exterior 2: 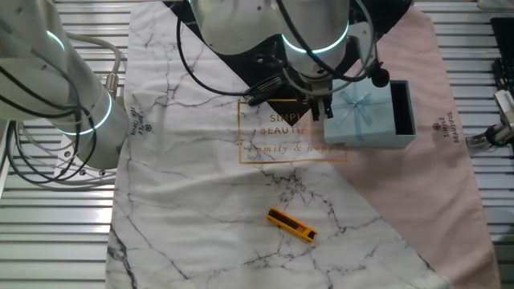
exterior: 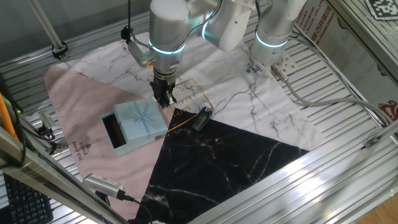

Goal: Slide the outer casing onto the gift box

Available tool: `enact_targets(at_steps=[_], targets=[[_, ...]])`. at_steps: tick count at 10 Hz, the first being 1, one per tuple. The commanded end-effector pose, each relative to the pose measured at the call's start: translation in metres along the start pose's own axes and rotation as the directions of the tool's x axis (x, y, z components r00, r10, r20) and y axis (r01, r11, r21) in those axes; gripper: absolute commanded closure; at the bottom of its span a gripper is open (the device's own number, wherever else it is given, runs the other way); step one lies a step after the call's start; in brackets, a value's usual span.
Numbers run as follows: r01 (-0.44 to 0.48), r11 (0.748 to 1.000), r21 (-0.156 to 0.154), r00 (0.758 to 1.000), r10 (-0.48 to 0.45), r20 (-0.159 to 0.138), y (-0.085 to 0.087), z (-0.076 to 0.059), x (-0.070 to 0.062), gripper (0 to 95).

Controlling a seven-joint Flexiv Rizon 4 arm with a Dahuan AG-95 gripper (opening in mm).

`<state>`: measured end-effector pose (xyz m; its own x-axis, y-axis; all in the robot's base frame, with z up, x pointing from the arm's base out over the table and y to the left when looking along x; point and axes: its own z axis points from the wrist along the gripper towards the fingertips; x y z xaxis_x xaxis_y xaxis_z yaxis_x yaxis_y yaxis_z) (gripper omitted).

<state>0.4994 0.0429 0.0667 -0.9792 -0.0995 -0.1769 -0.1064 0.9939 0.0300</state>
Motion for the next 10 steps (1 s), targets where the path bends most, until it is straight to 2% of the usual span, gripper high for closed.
enact_targets(at_steps=[1, 4, 7, 10], targets=[[-0.020, 1.000, 0.014, 1.000, 0.020, 0.006, -0.0014, 0.0008, -0.0003, 95.0], [-0.074, 0.997, 0.031, 0.997, 0.074, -0.009, -0.0013, 0.0014, -0.0010, 95.0], [-0.114, 0.993, 0.021, 0.993, 0.114, 0.002, -0.0012, 0.0017, -0.0014, 95.0], [-0.109, 0.994, 0.020, 0.994, 0.109, -0.008, -0.0009, 0.0023, -0.0019, 95.0]])
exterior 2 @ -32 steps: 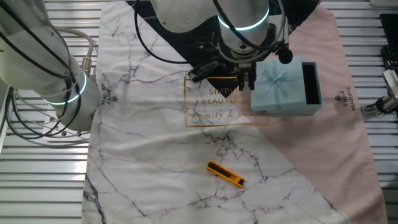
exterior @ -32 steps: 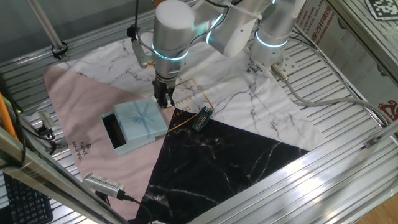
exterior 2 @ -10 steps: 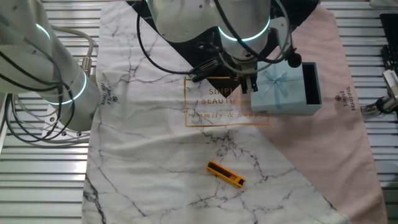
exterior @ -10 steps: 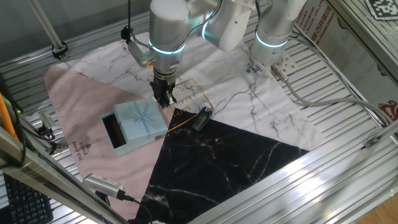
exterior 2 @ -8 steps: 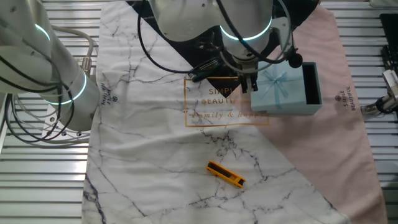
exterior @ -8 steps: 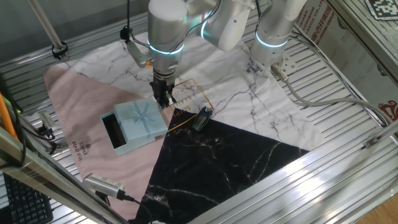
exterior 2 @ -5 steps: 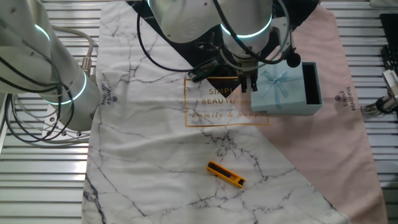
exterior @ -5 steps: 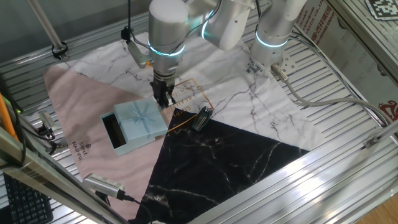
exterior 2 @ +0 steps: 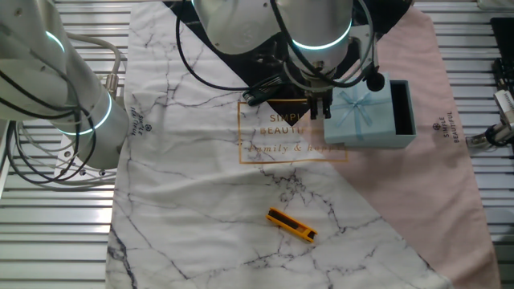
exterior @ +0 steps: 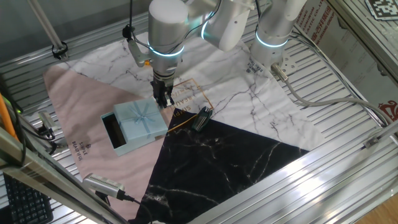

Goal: Slide the outer casing onto the gift box

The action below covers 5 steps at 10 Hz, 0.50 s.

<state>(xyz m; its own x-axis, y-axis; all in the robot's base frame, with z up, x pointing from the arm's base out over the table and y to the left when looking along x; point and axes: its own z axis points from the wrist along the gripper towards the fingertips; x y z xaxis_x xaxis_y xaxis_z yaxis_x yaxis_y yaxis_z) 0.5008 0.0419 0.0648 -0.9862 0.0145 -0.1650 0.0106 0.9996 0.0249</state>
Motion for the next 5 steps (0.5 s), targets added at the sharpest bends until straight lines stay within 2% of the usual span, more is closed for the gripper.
enact_targets(at_steps=[1, 5], targets=[[0.006, 1.000, -0.006, 1.000, -0.006, -0.001, 0.0004, 0.0002, -0.0010, 95.0], [-0.005, 1.000, -0.010, 1.000, 0.005, -0.015, 0.0004, 0.0002, -0.0010, 95.0]])
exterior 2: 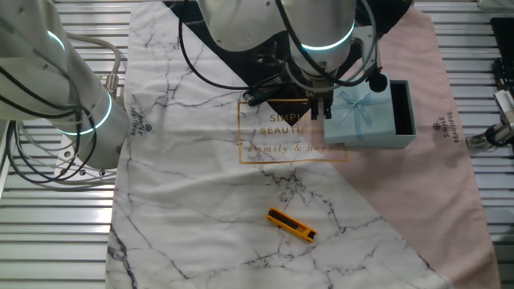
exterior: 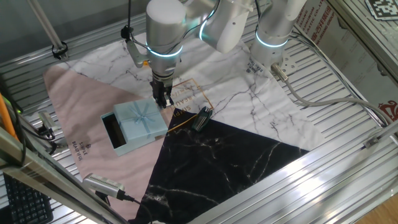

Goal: Slide the outer casing onto the gift box

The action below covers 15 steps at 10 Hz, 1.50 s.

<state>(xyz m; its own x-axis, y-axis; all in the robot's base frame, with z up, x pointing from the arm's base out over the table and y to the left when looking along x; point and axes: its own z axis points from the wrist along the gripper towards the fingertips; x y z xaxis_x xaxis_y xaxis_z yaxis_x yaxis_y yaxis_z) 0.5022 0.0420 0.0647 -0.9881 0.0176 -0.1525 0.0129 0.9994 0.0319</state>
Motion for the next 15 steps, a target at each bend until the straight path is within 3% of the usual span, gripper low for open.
enact_targets(at_steps=[1, 5, 8, 10, 13, 15], targets=[[-0.005, 1.000, -0.005, 1.000, 0.005, -0.005, 0.000, 0.000, 0.000, 95.0], [-0.024, 1.000, -0.010, 0.999, 0.024, -0.026, 0.001, -0.001, 0.001, 95.0], [-0.031, 0.999, -0.037, 0.999, 0.031, -0.021, 0.002, -0.005, 0.002, 95.0], [-0.017, 0.999, -0.027, 1.000, 0.016, -0.025, 0.006, -0.006, 0.008, 95.0], [-0.007, 1.000, -0.020, 1.000, 0.007, -0.016, 0.007, -0.004, 0.011, 95.0], [-0.001, 1.000, -0.018, 1.000, 0.001, 0.007, 0.007, -0.002, 0.011, 95.0]])
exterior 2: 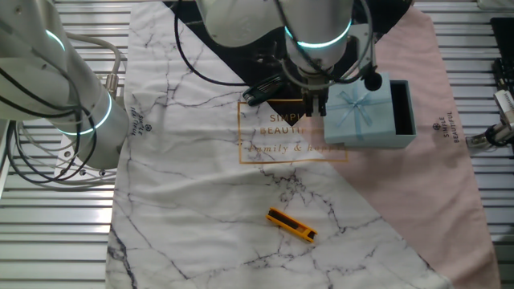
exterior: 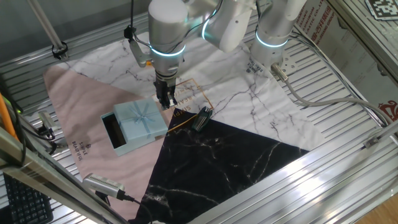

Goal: Slide the outer casing onto the gift box

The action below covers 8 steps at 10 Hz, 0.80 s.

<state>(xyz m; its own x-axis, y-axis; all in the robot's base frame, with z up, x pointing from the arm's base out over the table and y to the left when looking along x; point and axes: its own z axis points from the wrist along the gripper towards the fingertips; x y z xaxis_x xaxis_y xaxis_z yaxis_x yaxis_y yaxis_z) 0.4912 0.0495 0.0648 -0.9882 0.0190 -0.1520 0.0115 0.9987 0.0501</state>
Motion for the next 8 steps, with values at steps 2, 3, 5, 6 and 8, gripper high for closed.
enact_targets(at_steps=[2, 3, 5, 6, 8], targets=[[-0.003, 1.000, 0.001, 1.000, 0.003, 0.018, 0.000, 0.004, -0.003, 95.0], [-0.003, 1.000, 0.002, 1.000, 0.003, 0.024, -0.001, 0.007, -0.004, 95.0], [-0.002, 1.000, 0.005, 1.000, 0.002, 0.028, -0.002, 0.011, -0.005, 95.0], [-0.004, 1.000, 0.004, 0.999, 0.004, 0.032, -0.002, 0.011, -0.005, 95.0], [-0.005, 1.000, 0.003, 0.999, 0.005, 0.038, -0.003, 0.013, -0.005, 95.0]])
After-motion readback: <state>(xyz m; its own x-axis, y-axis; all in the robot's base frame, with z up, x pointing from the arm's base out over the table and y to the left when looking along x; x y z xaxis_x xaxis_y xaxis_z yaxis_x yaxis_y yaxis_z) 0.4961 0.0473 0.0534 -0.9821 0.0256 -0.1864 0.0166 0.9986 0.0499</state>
